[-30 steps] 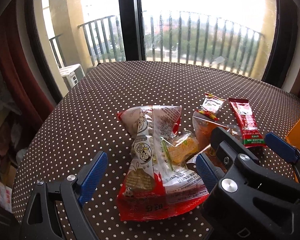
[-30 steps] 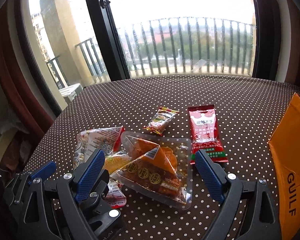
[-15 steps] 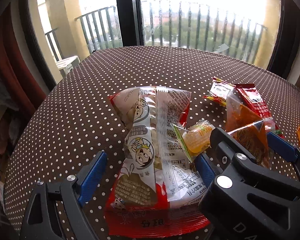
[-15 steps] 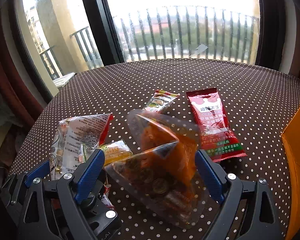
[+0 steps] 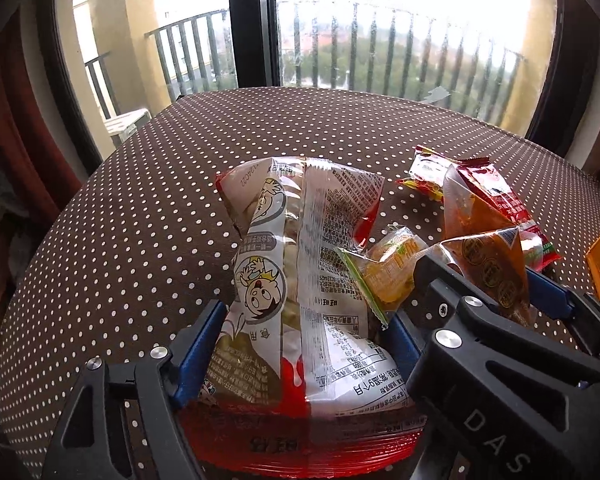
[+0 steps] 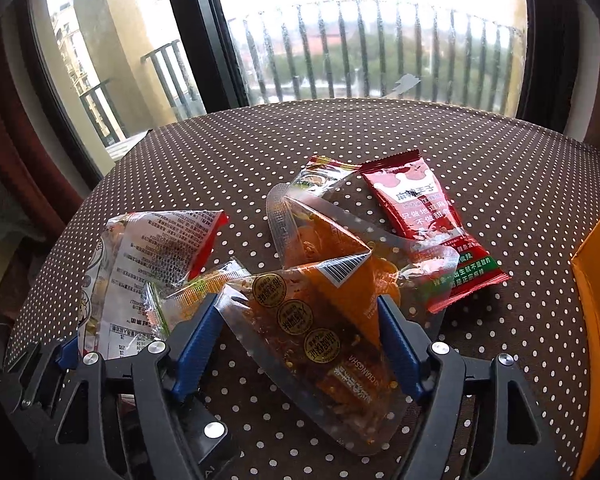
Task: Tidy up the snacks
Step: 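Grasp the bread bag with the left tool while the right grasps the pastry packet, then lift both held packets and carry them toward the box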
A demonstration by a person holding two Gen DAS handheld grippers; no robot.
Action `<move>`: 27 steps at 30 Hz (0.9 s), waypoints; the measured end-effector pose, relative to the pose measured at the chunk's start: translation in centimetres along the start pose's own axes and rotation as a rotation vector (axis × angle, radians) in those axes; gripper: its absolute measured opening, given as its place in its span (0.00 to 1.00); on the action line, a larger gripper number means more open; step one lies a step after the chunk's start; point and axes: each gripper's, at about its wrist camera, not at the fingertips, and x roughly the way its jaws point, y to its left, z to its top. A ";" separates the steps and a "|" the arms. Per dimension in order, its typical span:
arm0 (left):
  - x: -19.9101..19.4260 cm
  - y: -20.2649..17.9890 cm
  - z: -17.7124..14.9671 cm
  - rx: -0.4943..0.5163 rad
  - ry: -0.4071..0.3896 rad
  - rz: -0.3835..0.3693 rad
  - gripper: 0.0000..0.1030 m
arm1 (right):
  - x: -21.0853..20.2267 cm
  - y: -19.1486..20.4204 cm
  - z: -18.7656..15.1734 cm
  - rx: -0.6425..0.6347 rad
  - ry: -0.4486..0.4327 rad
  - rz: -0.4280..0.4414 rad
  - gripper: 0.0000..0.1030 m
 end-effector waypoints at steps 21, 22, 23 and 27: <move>-4.2 -0.9 -1.7 -0.016 -0.053 0.035 0.47 | -4.2 -0.7 -2.3 -0.003 -0.016 0.047 0.71; -4.2 -1.0 -1.8 -0.015 -0.053 0.034 0.47 | -4.5 -0.8 -2.5 -0.002 -0.018 0.049 0.71; -4.3 -1.0 -1.9 -0.015 -0.053 0.035 0.47 | -4.6 -0.7 -2.6 -0.003 -0.020 0.048 0.71; -4.5 -1.3 -2.4 -0.012 -0.049 0.034 0.50 | -4.7 -0.8 -2.9 0.000 -0.017 0.052 0.71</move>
